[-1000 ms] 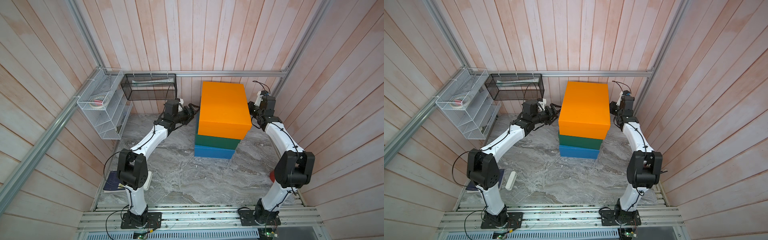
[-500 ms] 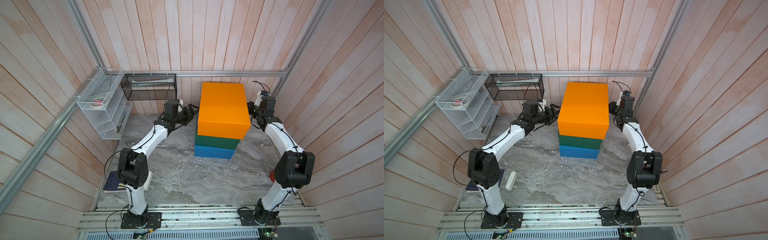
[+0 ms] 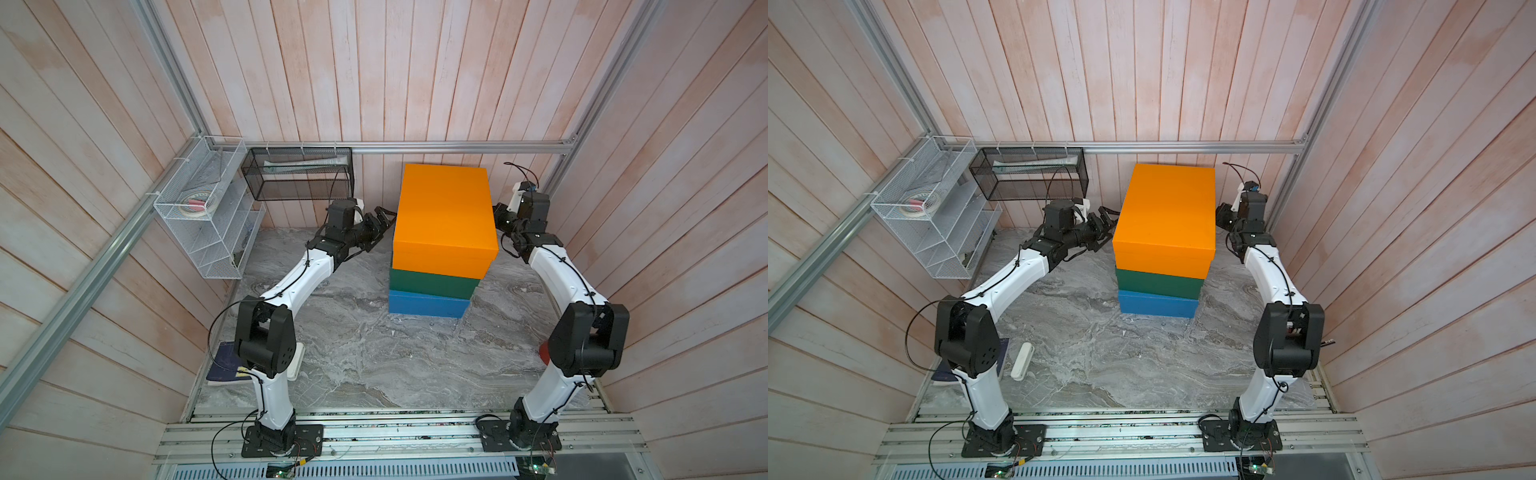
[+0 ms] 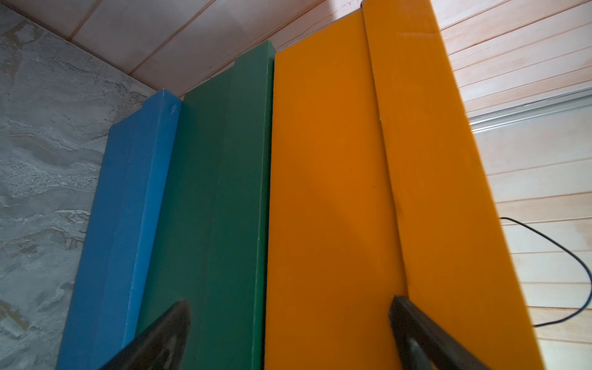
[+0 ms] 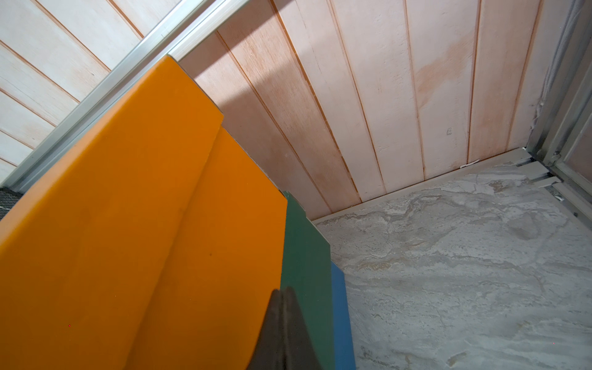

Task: Stack the shoeboxes
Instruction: Adjust the shoebox.

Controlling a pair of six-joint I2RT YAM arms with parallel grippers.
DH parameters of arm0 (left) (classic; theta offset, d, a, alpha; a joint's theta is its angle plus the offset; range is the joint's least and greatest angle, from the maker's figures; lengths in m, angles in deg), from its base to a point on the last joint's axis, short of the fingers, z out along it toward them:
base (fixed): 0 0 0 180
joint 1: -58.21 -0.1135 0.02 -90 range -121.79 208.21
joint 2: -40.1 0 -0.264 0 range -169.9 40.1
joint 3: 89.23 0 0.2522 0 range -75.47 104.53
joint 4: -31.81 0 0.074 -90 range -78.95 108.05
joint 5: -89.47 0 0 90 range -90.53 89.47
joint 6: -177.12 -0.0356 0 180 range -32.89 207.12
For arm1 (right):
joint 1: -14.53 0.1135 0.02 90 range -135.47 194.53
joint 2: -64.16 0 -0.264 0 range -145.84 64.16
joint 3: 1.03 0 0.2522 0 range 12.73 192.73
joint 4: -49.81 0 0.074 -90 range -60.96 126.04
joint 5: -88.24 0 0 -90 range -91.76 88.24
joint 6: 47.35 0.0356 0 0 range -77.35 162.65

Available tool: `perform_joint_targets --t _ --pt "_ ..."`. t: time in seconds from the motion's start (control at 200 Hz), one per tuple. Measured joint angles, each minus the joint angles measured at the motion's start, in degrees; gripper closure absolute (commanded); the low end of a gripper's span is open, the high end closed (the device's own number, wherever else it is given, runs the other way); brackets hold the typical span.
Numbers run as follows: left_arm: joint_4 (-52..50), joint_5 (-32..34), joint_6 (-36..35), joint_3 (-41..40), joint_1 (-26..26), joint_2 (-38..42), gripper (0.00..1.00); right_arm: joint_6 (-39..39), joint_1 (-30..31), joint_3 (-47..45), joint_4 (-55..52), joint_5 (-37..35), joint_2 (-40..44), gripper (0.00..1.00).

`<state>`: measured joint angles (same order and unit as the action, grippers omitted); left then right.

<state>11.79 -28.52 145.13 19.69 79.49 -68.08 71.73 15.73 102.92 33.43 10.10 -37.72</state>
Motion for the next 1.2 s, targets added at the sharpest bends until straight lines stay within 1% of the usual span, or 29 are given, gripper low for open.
perform_joint_targets --t 0.285,0.55,0.79,1.005,1.2 --pt "-0.3 0.4 -0.6 -2.7 -1.2 2.1 0.0 0.0 0.0 0.0 -0.4 0.0 0.0 1.0" --pt "-0.7 1.6 -2.2 -3.0 -4.5 3.1 0.0 0.0 -1.4 -1.9 -0.6 -0.1 2.2 1.0" --pt "-2.0 3.3 -4.1 -3.8 -5.7 6.4 0.0 -0.7 -2.1 -3.8 -1.2 -3.9 5.0 1.0" --pt "-3.9 5.5 -6.6 -6.0 -6.6 10.3 0.0 -2.2 -2.1 -8.6 -1.8 -7.7 9.3 1.0" --pt "-5.0 6.0 -7.7 -8.2 -7.4 12.5 0.0 -3.2 -2.1 -11.9 -2.1 -9.5 13.3 1.0"
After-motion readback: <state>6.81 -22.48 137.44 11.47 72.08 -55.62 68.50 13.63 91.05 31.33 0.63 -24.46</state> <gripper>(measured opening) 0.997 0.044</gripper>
